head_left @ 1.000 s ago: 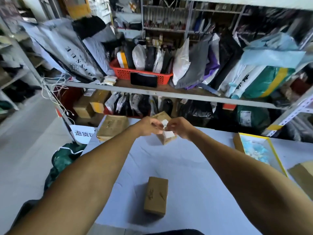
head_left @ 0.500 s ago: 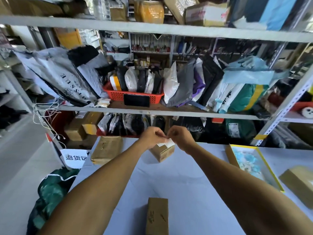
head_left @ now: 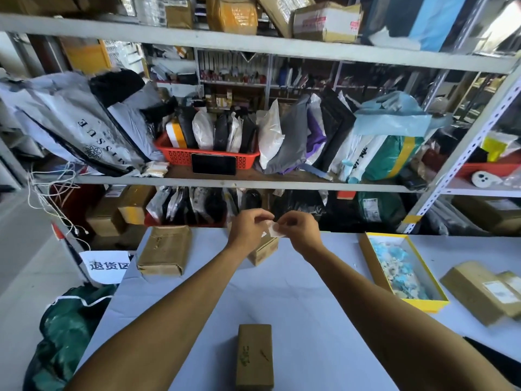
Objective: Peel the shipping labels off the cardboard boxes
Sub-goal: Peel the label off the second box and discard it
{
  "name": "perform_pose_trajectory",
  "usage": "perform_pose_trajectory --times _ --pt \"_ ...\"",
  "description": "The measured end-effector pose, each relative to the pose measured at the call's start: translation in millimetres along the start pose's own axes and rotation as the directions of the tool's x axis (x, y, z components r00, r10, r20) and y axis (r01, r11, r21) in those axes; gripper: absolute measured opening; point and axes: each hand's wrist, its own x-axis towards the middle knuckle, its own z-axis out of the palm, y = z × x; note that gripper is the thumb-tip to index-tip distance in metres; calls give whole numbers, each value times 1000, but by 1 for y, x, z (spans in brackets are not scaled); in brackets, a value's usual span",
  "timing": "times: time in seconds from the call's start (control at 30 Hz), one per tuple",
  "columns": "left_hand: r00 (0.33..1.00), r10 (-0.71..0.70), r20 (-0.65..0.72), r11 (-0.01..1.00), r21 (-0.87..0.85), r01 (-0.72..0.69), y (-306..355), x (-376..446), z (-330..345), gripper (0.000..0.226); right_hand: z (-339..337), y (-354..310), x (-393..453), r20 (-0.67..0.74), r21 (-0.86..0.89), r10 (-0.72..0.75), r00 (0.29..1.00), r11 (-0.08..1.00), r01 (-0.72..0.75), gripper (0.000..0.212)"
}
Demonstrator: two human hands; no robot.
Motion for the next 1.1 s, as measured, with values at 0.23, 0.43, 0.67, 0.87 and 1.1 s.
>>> perform_pose_trajectory --times 0.23,0.43,0.67,0.87,1.1 --pt "964 260 59 954 138 -266 12 -24 -5 24 -5 -13 -33 -47 297 80 996 953 -62 4" --pt "934 307 -184 946 -47 -320 19 -55 -9 24 -20 -24 -76 -63 326 -111 992 937 126 16" --pt "976 181 -122 943 -262 -207 13 -72 12 15 -25 -9 -91 -119 334 -66 991 937 102 5" --pt "995 57 84 889 -458 -12 9 -79 24 23 -30 3 -90 -181 237 -38 983 968 81 14" --pt "983 61 171 890 -456 24 30 -82 39 24 -54 20 -100 -212 283 -51 976 953 111 13"
